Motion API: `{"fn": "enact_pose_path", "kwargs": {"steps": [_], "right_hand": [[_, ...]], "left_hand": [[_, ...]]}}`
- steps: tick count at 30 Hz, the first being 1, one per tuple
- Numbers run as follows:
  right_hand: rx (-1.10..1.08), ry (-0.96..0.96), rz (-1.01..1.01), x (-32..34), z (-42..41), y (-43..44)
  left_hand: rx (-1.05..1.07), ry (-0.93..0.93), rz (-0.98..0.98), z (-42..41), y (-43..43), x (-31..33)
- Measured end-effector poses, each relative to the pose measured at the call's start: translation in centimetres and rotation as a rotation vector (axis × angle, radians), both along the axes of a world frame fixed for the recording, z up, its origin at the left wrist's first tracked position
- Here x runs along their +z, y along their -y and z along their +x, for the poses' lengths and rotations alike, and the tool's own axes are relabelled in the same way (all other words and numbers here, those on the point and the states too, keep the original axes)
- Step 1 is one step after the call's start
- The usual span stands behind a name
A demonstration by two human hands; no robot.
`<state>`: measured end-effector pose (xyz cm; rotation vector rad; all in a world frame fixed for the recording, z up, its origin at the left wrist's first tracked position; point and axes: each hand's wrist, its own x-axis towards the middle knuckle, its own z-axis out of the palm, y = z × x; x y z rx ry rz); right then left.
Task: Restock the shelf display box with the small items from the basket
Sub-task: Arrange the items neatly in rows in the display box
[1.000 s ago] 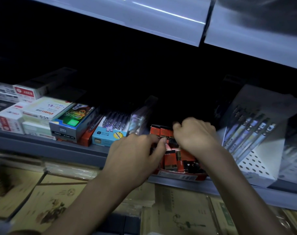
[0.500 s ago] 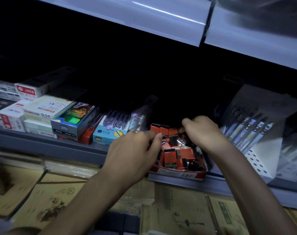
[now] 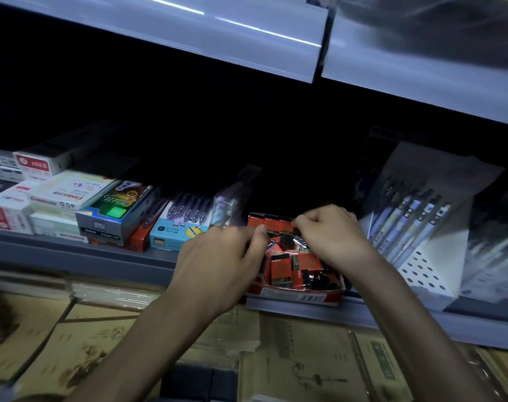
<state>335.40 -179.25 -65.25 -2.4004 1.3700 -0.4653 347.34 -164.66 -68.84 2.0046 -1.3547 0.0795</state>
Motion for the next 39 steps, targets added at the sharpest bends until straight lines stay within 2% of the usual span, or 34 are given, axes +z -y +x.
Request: {"fn": "enact_pose_path", "kwargs": {"steps": [4,9,12,17,22,28,33,35,39], "right_hand": [[0.026,0.059,0.009,-0.1,-0.4,0.0],[0.13,0.083,-0.076,0.4,-1.7,-0.7],[0.157,-0.034,-0.104,0.7,-1.9,-1.7],[0.154,-0.081,-0.156,0.6,-2.1,-2.4],[0.189,-0.117,-0.209,0.2,-2.3,-2.1],[0.289,-0.074,-0.243,0.0,-2.8,-2.0],[0.301,-0.078,-0.27,-0.6,-3.2,-1.6],[0.305,-0.08,-0.287,-0.8,-3.2,-1.6],[0.317,-0.018,-0.292,-0.7,-3.4,-1.9]], "left_hand": [[0.011,-0.011,-0.046,0.0,0.0,0.3],[-0.013,-0.205,-0.121,0.6,0.0,1.1],[0.008,-0.142,-0.048,0.4,0.1,0.7],[0.056,-0.04,0.068,0.1,0.7,0.0],[0.035,-0.03,0.107,0.0,0.7,0.1],[0.041,-0.08,0.172,0.0,1.0,0.2],[0.046,-0.11,0.117,-0.1,0.6,0.6],[0.041,-0.171,0.057,-0.1,0.2,0.9],[-0.043,-0.533,-0.184,0.3,0.2,1.4]]}}
